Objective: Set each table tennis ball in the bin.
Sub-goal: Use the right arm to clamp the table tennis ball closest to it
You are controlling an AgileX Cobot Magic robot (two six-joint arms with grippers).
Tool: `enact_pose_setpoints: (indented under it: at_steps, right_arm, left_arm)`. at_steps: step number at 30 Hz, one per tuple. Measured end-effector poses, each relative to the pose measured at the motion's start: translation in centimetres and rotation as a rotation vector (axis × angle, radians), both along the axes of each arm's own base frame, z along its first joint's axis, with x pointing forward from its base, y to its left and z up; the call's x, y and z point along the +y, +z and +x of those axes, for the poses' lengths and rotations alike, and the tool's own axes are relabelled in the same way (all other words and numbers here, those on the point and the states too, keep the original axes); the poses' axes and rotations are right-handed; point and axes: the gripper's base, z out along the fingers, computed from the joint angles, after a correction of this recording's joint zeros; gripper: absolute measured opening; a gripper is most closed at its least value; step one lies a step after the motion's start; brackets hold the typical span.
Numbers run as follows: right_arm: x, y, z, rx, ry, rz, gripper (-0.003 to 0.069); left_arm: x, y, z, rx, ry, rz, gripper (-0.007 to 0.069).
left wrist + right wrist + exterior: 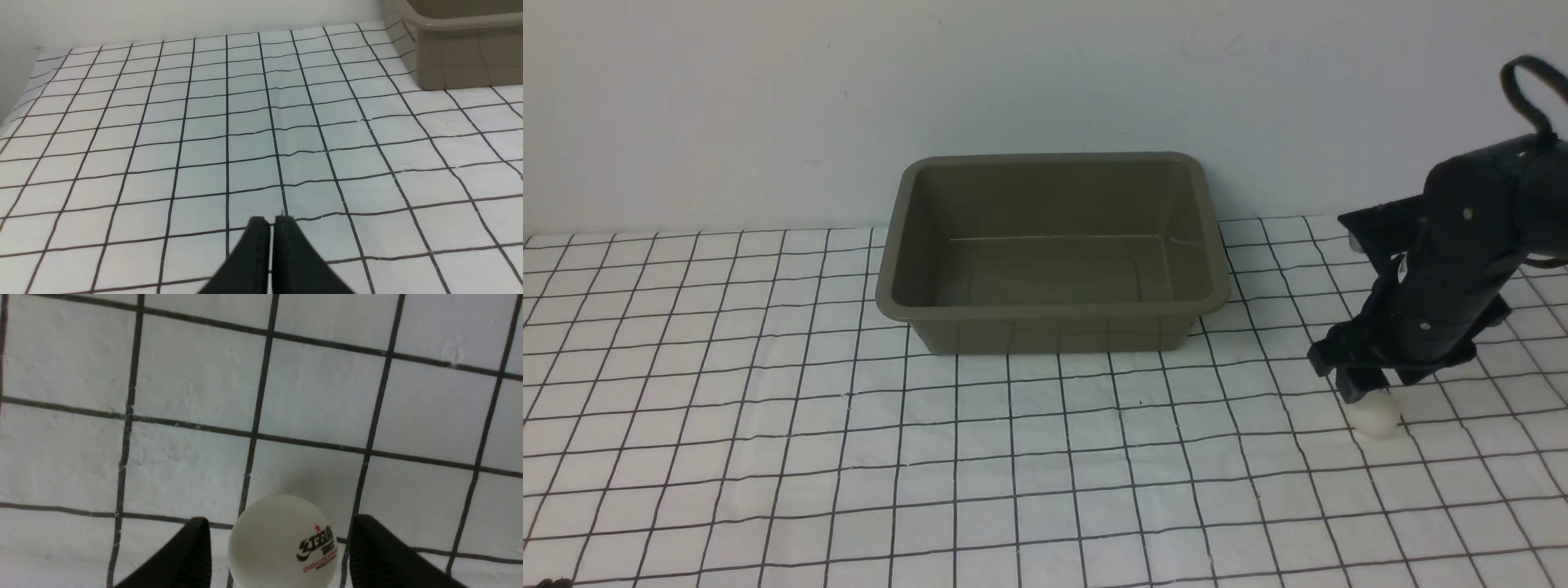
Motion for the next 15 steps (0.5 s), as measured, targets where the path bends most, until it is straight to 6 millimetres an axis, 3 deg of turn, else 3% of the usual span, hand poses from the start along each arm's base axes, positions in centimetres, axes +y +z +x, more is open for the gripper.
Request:
enact_pose_setpoints:
  at_steps: [8,15]
  right_arm:
    - [-1.4,-1.3,0.9,0.026,-0.050,0.016,0.0420]
    - [-1.2,-2.5,1.0,0.065,-0.050,0.050,0.0420]
  left_arm:
    - [0.0,0.0,0.0,0.001,0.000,0.000,-0.0005]
    - [0.0,0.0,0.0,0.001,0.000,0.000,-0.0005]
